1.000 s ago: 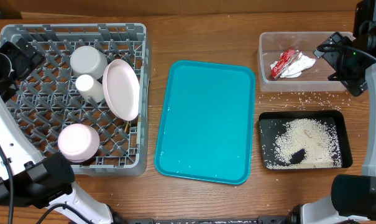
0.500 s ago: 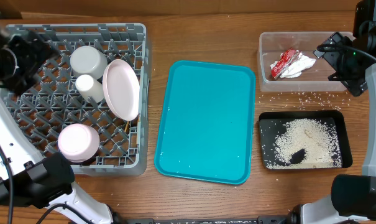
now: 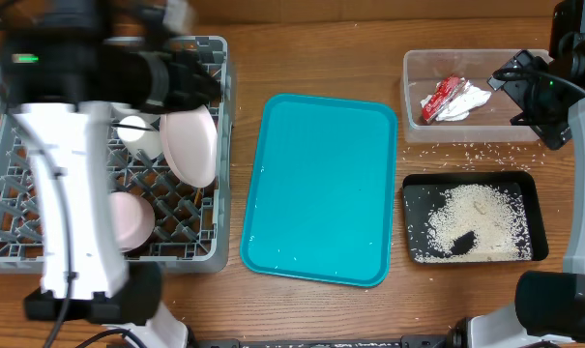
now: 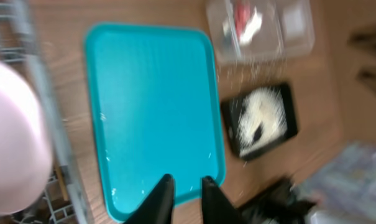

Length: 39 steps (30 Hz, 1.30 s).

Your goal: Sort waste into correct bins and load items into the dishwasher

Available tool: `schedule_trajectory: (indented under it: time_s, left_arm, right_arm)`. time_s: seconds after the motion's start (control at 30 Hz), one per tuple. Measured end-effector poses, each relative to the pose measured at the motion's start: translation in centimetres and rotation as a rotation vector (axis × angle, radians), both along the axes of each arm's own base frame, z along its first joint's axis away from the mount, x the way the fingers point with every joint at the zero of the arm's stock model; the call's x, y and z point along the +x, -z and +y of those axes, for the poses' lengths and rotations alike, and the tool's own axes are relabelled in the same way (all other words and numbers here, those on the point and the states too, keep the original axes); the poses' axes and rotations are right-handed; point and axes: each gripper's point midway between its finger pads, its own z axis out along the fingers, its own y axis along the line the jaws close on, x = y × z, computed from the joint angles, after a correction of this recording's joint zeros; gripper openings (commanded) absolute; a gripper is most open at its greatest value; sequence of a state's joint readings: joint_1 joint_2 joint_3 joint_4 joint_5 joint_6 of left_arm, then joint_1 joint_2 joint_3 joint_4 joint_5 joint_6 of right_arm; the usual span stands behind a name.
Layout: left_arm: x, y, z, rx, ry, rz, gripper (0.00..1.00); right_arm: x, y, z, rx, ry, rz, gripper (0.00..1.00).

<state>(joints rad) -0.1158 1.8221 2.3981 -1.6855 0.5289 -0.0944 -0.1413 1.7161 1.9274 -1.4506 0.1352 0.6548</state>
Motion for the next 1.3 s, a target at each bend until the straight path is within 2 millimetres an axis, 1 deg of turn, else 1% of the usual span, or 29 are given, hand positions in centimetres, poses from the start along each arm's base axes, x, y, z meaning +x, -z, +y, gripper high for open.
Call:
schedule_trajectory:
  time_s: [0.03,0.1,0.13,0.17,0.23,0.37,0.43,0.5,0.6,0.63,0.67,0.7,0.73,0.77,0.87,1.03,1.17,1.3]
  left_arm:
    - [-0.5,0.5,-1.7,0.030,0.032,0.012,0.04]
    - [-1.0,2.0,-4.5,0.092,0.076,0.040,0.04]
    - [-1.0,2.8,-5.5,0.119,0.086,0.056,0.04]
    - [-1.0,4.1,-6.9,0.151,0.095,0.088,0.04]
    - [-0.6,6.5,-8.9,0.196,0.108,0.136,0.04]
    - [1.5,13.3,-13.4,0.279,0.140,0.222,0.04]
    - [2.7,16.4,-15.0,0.301,0.147,0.238,0.04]
    - [4.1,19.8,-16.2,0.332,0.146,0.246,0.04]
    - [6.6,24.0,-16.5,0.390,0.112,0.231,0.04]
    - [7.4,25.6,-16.3,0.418,0.094,0.231,0.04]
    - [7.8,26.5,-16.0,0.437,0.082,0.230,0.04]
    - [8.9,28.4,-15.3,0.478,0.056,0.222,0.04]
    - [9.4,29.2,-14.8,0.498,0.043,0.219,0.04]
    - [10.4,29.8,-14.3,0.519,0.021,0.196,0.04]
    - [13.0,31.1,-12.6,0.575,-0.041,0.134,0.04]
    - [16.4,31.7,-9.7,0.664,-0.143,0.038,0.04]
    - [17.9,32.2,-8.1,0.695,-0.194,0.005,0.04]
    - [18.5,33.3,-7.0,0.718,-0.208,0.006,0.04]
  right_arm:
    - [0.0,0.0,0.0,0.000,0.000,0.000,1.00]
    - [0.0,0.0,0.0,0.000,0.000,0.000,1.00]
    - [0.0,0.0,0.0,0.000,0.000,0.000,1.00]
    - [0.0,0.0,0.0,0.000,0.000,0.000,1.00]
    - [0.0,0.0,0.0,0.001,0.000,0.000,1.00]
    - [0.0,0.0,0.0,0.000,0.000,0.000,1.00]
    - [0.0,0.0,0.0,0.000,0.000,0.000,1.00]
    - [0.0,0.0,0.0,0.000,0.000,0.000,1.00]
    - [0.0,0.0,0.0,0.000,0.000,0.000,1.00]
    - [0.0,0.0,0.0,0.000,0.000,0.000,1.00]
    - [0.0,0.0,0.0,0.000,0.000,0.000,1.00]
    - [0.0,0.0,0.0,0.000,0.000,0.000,1.00]
    - [0.0,0.0,0.0,0.000,0.000,-0.001,1.00]
    - [0.0,0.0,0.0,0.000,0.000,0.000,1.00]
    - [0.0,0.0,0.0,0.001,0.000,0.000,1.00]
    - [0.0,0.0,0.0,0.000,0.000,0.000,1.00]
    - [0.0,0.0,0.0,0.000,0.000,0.000,1.00]
    - [0.0,0.0,0.0,0.000,0.000,0.000,1.00]
